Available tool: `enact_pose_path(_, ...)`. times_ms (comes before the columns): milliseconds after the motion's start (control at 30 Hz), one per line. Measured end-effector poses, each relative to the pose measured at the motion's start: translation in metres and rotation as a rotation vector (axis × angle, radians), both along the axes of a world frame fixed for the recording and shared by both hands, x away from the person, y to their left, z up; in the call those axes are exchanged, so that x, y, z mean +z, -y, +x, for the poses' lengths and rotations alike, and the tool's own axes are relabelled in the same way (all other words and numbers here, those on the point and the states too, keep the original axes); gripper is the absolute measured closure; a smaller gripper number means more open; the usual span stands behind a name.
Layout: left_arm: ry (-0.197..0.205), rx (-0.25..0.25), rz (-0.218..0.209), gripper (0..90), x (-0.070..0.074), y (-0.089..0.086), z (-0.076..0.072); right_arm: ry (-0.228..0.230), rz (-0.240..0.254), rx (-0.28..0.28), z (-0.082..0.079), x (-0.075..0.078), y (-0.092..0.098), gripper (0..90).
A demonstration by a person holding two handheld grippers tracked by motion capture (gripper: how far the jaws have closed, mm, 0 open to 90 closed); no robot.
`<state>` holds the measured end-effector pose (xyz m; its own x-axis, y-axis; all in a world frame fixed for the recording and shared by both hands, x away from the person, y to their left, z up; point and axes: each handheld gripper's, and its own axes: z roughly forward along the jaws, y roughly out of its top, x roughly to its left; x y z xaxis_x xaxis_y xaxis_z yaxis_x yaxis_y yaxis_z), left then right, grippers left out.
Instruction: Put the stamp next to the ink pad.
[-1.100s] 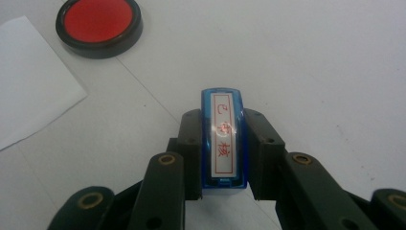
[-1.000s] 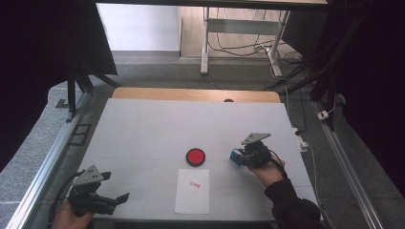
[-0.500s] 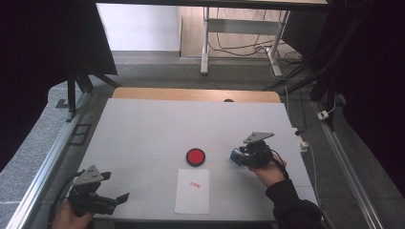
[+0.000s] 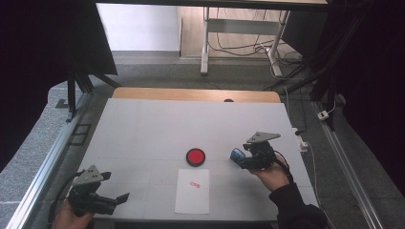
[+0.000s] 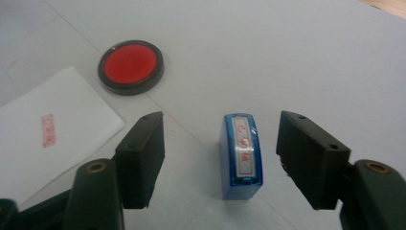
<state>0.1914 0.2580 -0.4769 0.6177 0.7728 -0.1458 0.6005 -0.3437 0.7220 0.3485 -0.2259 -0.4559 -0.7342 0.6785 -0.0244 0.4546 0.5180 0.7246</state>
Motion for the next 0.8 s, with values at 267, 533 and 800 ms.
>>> enact_pose_path(267, -0.004, -0.002, -0.003, 0.0, 0.000, 0.000, 0.001, 0.016, 0.058, -0.012, -0.015, 0.014, -0.001, 23.5)
enact_pose_path(533, 0.000, -0.009, 0.006, 0.0, 0.000, 0.001, 0.001, 0.010, 0.046, -0.009, -0.034, 0.017, 0.000, 12.4)
enact_pose_path(800, -0.003, -0.008, 0.011, 0.0, 0.000, 0.001, 0.001, 0.025, 0.058, -0.040, -0.056, 0.019, 0.011, 1.3)
